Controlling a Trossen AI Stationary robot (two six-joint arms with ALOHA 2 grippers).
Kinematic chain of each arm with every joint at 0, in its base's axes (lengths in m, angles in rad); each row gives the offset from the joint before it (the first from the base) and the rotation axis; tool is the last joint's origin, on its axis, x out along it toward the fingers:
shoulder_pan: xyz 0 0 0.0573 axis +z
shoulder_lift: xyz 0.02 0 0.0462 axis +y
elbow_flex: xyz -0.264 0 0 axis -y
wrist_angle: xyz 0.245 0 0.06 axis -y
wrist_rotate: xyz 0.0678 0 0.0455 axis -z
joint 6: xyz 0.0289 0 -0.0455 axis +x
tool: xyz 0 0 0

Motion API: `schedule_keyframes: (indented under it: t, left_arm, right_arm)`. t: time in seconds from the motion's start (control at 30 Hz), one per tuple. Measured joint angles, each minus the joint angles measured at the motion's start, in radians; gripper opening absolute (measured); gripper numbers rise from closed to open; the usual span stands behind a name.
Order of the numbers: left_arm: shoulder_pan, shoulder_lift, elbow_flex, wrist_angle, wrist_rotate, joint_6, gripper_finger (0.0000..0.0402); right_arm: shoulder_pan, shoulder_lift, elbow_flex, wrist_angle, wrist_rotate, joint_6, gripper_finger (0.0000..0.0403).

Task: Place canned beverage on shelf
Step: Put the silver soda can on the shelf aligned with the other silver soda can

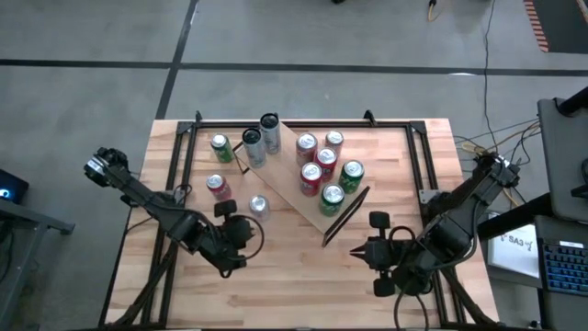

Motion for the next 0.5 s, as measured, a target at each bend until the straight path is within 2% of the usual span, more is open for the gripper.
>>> schedule_keyframes:
  t: [0.2,0.27,0.37,0.5]
  left_arm:
    - [0.005,0.003,-0.024,-0.004,-0.009,-0.087,0.0162]
    - [0.006,0.003,-0.043,-0.004,-0.064,-0.106,0.0209]
    - [0.006,0.008,-0.08,-0.006,-0.198,-0.143,0.028]
    - [0.006,0.012,-0.118,0.007,-0.25,-0.159,0.0354]
  right_arm:
    - [0.0,0.0,0.0,0.008,0.0,-0.003,0.0009]
    - [0.0,0.0,0.0,0.008,0.0,-0.005,0.0009]
    - [0.0,0.0,0.0,0.008,0.0,-0.006,0.0009]
    - [0.0,0.0,0.0,0.011,0.0,-0.006,0.0009]
